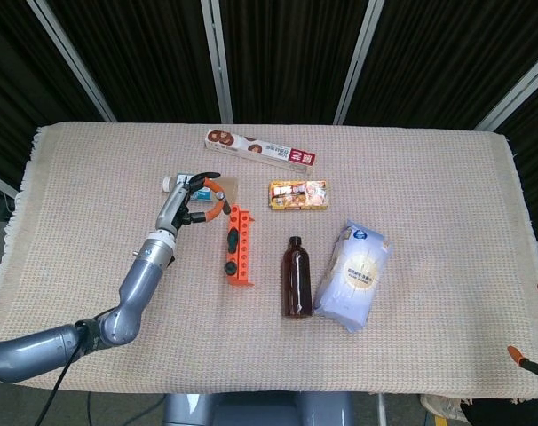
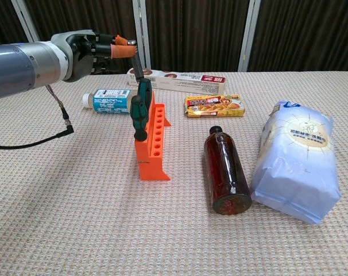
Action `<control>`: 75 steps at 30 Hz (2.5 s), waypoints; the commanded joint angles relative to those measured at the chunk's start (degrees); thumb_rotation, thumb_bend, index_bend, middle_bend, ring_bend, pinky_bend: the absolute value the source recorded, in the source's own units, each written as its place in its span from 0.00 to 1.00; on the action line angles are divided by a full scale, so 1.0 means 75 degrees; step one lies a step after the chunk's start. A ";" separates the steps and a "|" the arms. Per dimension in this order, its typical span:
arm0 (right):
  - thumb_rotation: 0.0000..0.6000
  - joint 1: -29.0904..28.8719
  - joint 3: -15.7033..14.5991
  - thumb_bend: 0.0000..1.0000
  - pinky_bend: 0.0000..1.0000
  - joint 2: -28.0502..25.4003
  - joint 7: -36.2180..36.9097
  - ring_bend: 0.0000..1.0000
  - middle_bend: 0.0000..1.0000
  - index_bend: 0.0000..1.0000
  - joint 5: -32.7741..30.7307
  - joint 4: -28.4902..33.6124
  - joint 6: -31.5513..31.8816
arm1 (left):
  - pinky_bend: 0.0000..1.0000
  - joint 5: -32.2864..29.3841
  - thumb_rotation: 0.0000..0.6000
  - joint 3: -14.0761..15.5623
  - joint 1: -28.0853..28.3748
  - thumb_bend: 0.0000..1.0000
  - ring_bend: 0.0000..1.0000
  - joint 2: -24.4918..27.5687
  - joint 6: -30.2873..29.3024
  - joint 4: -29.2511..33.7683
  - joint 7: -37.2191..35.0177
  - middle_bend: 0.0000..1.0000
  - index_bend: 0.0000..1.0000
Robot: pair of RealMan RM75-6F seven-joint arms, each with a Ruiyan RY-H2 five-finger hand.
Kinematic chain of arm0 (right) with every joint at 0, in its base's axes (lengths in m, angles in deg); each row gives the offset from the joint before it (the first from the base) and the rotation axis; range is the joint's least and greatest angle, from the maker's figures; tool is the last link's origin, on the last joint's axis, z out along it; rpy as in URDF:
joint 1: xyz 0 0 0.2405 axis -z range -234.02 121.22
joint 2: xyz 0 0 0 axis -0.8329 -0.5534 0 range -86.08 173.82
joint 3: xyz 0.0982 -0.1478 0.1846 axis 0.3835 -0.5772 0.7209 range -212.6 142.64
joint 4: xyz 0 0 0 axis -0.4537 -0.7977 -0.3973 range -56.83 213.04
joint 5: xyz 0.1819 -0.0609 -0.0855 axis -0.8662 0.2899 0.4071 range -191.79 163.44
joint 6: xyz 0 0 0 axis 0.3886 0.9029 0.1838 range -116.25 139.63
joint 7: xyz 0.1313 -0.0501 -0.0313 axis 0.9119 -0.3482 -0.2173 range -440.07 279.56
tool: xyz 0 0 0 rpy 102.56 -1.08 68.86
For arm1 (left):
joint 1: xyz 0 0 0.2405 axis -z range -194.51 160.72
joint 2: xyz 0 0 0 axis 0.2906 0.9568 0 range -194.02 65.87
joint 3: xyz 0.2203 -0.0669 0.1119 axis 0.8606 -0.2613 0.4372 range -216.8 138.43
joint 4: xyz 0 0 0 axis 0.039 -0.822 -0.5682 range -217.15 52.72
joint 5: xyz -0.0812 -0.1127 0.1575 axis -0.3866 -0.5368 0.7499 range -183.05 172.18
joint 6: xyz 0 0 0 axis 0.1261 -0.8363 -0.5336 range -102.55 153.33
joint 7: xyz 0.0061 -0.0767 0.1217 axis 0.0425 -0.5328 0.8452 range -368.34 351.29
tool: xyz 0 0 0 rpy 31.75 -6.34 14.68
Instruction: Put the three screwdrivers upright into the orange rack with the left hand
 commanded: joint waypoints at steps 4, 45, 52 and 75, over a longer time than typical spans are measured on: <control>1.00 -0.0001 0.0004 0.00 0.00 0.0002 0.0003 0.00 0.00 0.00 -0.0009 -0.0003 -0.0005 | 0.08 0.0045 1.00 0.0081 0.0054 0.41 0.00 -0.0139 0.0009 -0.0123 0.0059 0.15 0.65; 1.00 0.0027 0.0008 0.00 0.00 0.0028 0.0095 0.00 0.00 0.00 -0.0095 -0.0108 -0.0069 | 0.08 -0.0070 1.00 0.0152 0.0185 0.41 0.00 -0.0576 0.0003 -0.0609 0.0549 0.15 0.65; 1.00 0.0030 0.0011 0.00 0.00 0.0033 0.0089 0.00 0.00 0.00 -0.0097 -0.0100 -0.0067 | 0.08 -0.0101 1.00 0.0147 0.0217 0.41 0.00 -0.0604 0.0046 -0.0677 0.0607 0.15 0.65; 1.00 0.0017 0.0025 0.00 0.00 0.0025 0.0051 0.00 0.00 0.00 -0.0149 -0.0074 -0.0124 | 0.07 -0.0232 1.00 0.0084 0.0330 0.41 0.00 -0.0676 0.0101 -0.0864 0.0806 0.15 0.64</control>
